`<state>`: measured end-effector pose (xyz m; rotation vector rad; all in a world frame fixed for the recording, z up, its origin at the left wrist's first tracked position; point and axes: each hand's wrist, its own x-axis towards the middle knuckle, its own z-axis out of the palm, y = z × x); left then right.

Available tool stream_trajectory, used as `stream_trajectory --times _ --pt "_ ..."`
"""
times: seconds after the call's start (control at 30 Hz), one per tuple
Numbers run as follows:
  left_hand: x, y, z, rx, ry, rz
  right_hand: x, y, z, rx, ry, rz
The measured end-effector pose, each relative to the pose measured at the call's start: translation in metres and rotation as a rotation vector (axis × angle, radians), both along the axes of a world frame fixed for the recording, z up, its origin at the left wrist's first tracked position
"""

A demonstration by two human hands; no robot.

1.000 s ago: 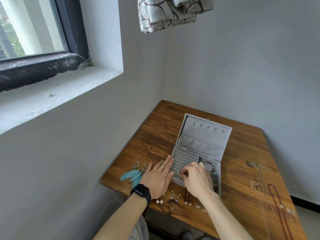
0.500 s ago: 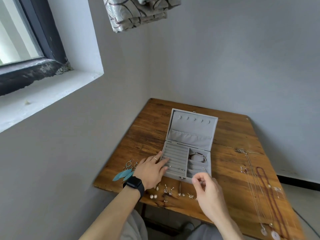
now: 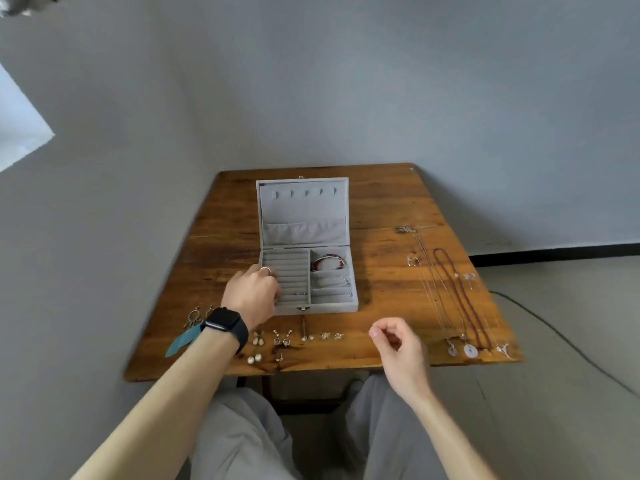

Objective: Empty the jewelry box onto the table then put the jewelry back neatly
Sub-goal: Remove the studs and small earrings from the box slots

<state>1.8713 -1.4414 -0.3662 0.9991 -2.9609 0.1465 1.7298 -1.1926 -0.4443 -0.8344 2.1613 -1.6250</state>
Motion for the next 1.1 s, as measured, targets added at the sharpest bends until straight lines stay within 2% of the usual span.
stream_trajectory --times 0.2,0.37,0.43,0.63,0.7,0.9,1.0,1.1 --pt "-0.01 0.001 0.004 0.032 0.005 0.04 0.002 0.004 -0.006 0.033 0.091 0.014" --pt "-0.009 0.0 0.006 0.184 0.068 0.098 0.004 0.006 -0.007 0.043 0.142 0.026" --pt "-0.004 0.001 0.006 0.256 0.166 0.108 0.005 0.007 -0.006 0.048 0.146 0.017" --pt "0.037 0.032 -0.004 0.341 0.768 0.174 0.011 0.01 0.003 0.063 0.189 0.032" --pt "0.055 0.048 -0.013 0.399 0.9 0.219 0.021 0.011 0.005 0.075 0.22 0.028" --pt "0.081 0.068 -0.047 0.587 1.004 0.424 0.058 -0.004 0.011 0.102 0.43 0.156" --pt "0.085 0.067 -0.054 0.643 1.099 0.519 0.066 -0.016 0.01 0.152 0.45 0.162" --pt "0.09 0.063 -0.058 0.665 1.113 0.538 0.071 -0.027 0.009 0.19 0.488 0.172"
